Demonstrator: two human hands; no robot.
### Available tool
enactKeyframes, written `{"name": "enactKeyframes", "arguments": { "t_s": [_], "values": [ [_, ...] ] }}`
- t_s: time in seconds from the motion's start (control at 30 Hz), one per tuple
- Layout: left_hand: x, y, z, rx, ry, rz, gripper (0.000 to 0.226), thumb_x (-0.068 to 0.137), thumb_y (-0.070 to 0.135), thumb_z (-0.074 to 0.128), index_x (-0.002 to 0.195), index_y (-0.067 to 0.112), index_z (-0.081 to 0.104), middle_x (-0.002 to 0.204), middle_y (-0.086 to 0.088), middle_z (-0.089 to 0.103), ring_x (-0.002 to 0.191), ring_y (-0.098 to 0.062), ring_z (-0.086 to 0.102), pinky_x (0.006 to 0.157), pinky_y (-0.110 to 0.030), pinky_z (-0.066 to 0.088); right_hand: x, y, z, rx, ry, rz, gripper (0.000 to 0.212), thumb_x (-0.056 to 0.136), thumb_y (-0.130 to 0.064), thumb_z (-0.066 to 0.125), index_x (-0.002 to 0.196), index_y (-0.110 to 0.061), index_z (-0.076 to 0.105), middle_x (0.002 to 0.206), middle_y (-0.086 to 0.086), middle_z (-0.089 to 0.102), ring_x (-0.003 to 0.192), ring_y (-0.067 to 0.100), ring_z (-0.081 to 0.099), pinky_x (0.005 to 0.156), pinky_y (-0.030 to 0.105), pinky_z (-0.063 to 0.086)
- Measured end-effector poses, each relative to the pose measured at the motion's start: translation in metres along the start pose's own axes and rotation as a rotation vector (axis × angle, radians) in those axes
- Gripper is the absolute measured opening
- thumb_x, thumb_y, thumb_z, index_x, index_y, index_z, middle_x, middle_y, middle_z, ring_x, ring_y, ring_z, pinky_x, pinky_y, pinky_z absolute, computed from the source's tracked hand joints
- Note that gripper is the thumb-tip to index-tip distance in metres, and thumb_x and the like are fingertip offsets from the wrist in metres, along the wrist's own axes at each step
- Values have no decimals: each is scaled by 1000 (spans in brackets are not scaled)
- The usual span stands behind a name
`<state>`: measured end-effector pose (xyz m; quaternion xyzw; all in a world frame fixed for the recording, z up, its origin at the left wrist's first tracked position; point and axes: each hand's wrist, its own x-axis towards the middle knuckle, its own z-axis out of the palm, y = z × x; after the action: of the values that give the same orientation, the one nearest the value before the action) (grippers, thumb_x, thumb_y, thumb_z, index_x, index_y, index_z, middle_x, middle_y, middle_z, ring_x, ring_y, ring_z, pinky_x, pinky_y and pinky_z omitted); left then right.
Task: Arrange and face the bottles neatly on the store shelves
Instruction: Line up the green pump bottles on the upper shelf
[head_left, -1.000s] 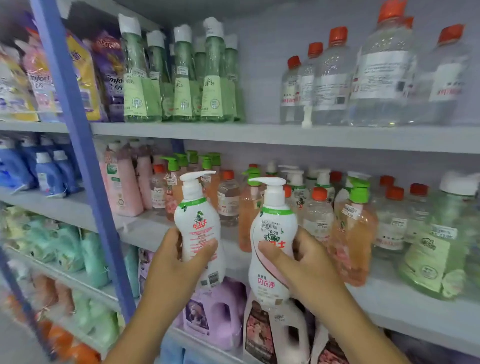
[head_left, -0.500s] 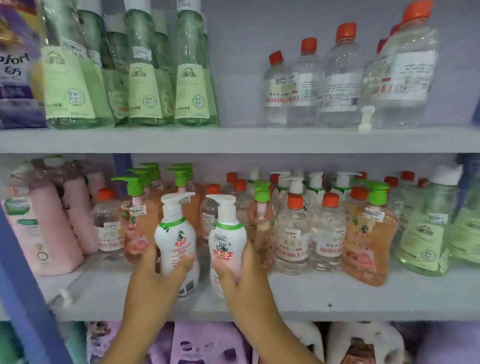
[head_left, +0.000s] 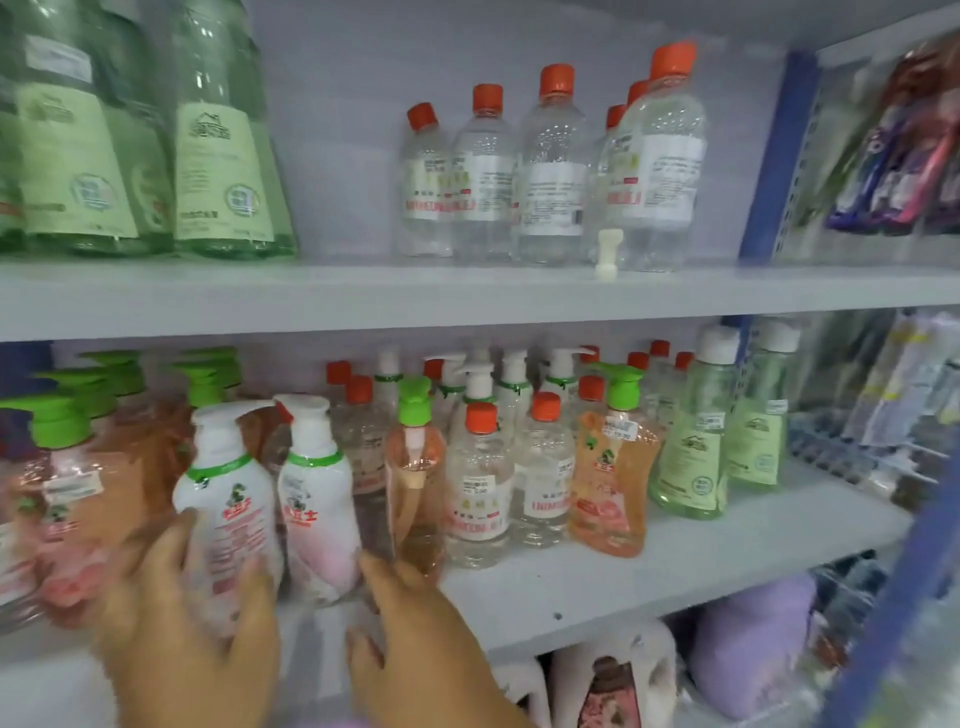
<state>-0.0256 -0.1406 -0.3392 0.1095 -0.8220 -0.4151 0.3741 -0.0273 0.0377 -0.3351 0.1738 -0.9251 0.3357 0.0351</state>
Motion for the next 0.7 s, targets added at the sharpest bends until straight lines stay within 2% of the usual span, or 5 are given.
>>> {"name": "enactKeyframes", "arguments": {
  "t_s": [0.13, 0.27, 0.53, 0.63, 0.7],
  "values": [
    [-21, 63, 9, -71, -191, 257, 72, 66, 54, 48, 118, 7, 66, 137, 25, 57, 121, -35, 54, 107, -4, 13, -24, 37, -57, 275, 13, 5, 31, 97, -26, 61, 126, -34, 70, 117, -16, 66, 102, 3, 63, 97, 12, 46],
    [-77, 130, 76, -394, -41, 425, 19, 85, 31, 56, 101, 26, 66, 113, 3, 67, 106, -23, 63, 94, -33, 52, -41, 106, -125, 411, 392, -45, 22, 94, -16, 66, 89, -36, 76, 91, -15, 73, 81, 5, 69, 70, 15, 52],
    [-141, 249, 222, -473, -382, 216, 26, 93, 30, 67, 113, 47, 62, 126, 25, 60, 118, -6, 62, 97, -34, 52, -40, 278, -289, 400, 858, 125, 12, 96, -17, 66, 106, -24, 67, 112, -5, 66, 94, 0, 64, 75, 8, 46],
    [-143, 281, 274, -345, -466, 145, 49, 95, 35, 67, 139, 47, 48, 133, 37, 47, 131, -3, 51, 110, -34, 43, -14, 334, -326, 315, 789, 280, 56, 87, -41, 78, 133, -27, 50, 135, 0, 49, 126, 22, 55, 100, 33, 48],
    [-137, 292, 304, -250, -454, 65, 69, 94, 40, 68, 155, 37, 36, 141, 24, 45, 137, -11, 47, 109, -29, 39, 2, 353, -330, 390, 650, 321, 86, 73, -60, 83, 141, -27, 45, 146, 0, 51, 135, 24, 51, 108, 41, 46]
  ]
}}
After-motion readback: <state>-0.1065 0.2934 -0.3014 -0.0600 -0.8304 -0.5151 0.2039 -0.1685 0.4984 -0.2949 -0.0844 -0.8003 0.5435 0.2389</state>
